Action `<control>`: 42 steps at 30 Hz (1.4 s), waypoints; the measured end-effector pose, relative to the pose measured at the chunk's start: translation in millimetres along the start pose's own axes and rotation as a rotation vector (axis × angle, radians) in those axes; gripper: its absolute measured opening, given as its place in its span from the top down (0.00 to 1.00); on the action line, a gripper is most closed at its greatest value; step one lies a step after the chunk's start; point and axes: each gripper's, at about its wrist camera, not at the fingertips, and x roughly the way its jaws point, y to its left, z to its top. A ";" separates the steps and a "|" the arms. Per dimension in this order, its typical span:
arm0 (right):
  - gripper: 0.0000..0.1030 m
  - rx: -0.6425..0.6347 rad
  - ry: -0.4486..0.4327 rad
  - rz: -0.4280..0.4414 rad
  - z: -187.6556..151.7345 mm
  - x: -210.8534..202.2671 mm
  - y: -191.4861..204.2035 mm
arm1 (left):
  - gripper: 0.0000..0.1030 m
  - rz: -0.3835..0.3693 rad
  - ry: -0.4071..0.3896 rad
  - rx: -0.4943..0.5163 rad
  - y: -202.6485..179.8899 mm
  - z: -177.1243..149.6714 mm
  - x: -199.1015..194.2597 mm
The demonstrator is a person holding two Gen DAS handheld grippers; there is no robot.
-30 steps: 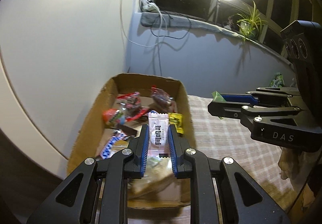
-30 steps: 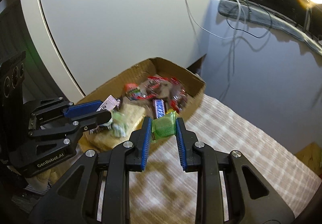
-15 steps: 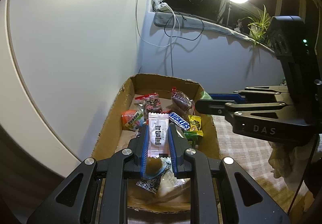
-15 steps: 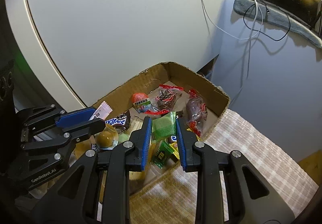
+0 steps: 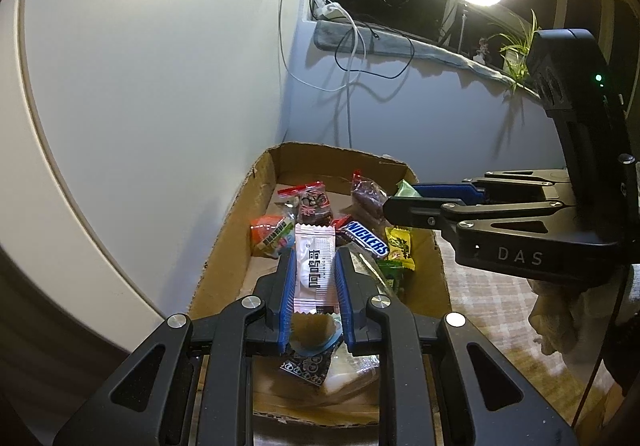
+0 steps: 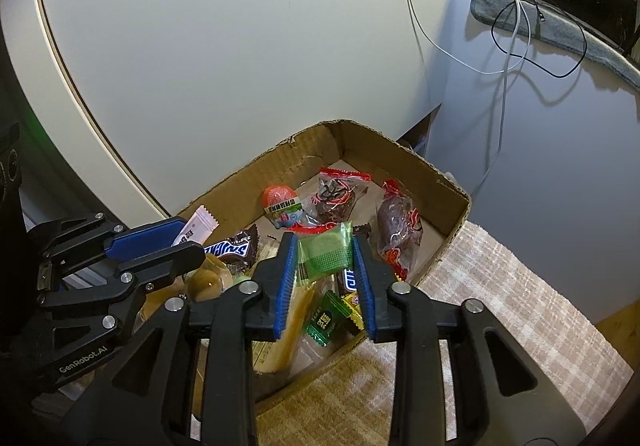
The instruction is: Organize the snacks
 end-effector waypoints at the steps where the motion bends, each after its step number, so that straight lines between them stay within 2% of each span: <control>1: 0.65 -0.001 -0.002 -0.001 -0.1 -0.4 0.4 | 0.78 0.000 0.000 0.000 0.3 -0.3 -0.2; 4: 0.53 -0.005 -0.012 -0.009 0.6 -2.2 1.4 | 0.68 0.001 0.000 0.000 0.9 -0.5 -0.2; 9: 0.48 -0.005 -0.018 -0.015 2.0 -4.0 1.4 | 0.67 0.005 -0.001 0.000 2.1 -0.7 -1.1; 12: 0.28 -0.010 -0.026 -0.029 1.6 -6.1 2.0 | 0.56 0.013 -0.005 -0.003 2.8 -0.2 -1.1; 13: 0.24 -0.014 -0.032 -0.035 1.6 -7.3 2.4 | 0.55 0.014 -0.007 -0.002 2.9 -0.3 -1.5; 15: 0.23 -0.019 -0.041 -0.043 1.4 -10.2 3.0 | 0.54 0.017 -0.008 -0.001 3.0 -0.1 -2.0; 17: 0.23 -0.016 -0.042 -0.053 1.7 -11.1 2.0 | 0.46 0.021 -0.010 0.000 2.2 -0.5 -2.9; 18: 0.21 -0.014 -0.042 -0.059 1.6 -11.6 1.2 | 0.41 0.023 -0.012 0.000 1.8 -0.6 -3.3; 20: 0.13 -0.008 -0.049 -0.066 1.1 -13.4 -0.7 | 0.39 0.029 -0.018 0.002 1.0 -1.1 -5.0; 24: 0.12 0.007 -0.058 -0.066 -0.7 -18.1 -4.3 | 0.29 0.047 -0.022 0.005 -0.5 -1.5 -6.2; 42: 0.12 0.029 -0.096 -0.098 -21.7 -42.3 -2.8 | 0.29 0.091 -0.056 0.024 -12.2 -7.7 -26.2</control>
